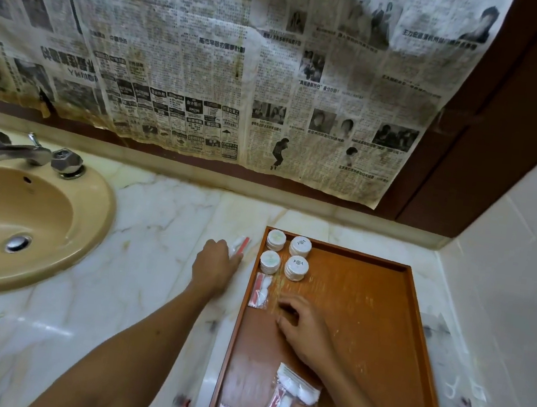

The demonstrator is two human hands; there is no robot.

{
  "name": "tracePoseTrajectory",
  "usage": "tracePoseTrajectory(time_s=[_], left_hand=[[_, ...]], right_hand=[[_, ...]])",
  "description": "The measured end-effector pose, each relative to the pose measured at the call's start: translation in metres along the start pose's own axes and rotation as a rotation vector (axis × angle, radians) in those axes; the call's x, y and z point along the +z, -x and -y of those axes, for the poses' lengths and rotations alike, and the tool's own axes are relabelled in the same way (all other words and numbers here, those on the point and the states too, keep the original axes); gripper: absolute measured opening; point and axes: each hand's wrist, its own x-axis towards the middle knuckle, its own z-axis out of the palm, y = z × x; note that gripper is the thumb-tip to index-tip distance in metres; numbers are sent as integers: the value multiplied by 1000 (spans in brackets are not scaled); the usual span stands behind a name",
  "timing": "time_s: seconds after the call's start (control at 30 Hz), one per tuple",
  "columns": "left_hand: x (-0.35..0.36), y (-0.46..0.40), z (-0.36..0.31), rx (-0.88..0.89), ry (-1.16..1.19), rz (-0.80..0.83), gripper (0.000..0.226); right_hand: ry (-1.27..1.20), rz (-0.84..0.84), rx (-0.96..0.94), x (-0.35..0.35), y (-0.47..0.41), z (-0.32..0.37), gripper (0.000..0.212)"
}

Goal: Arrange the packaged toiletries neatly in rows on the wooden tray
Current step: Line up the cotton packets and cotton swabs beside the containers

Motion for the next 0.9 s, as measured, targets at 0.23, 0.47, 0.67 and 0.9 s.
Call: tracePoseTrajectory(time_s=[0.23,0.47,0.67,0.9], left_hand=[[0,1,-7,-45,-75,-24,23],[-15,54,12,-131,270,-93,4],[-26,124,31,-147,554,-71,28],[-31,164,29,-287,649,175,14]], right_hand=[[60,43,16,-4,8,-1,36],[79,3,-61,-7,42,5,29],[286,299,-207,-13,95,5,29],[491,422,-222,-22,111,9,29]])
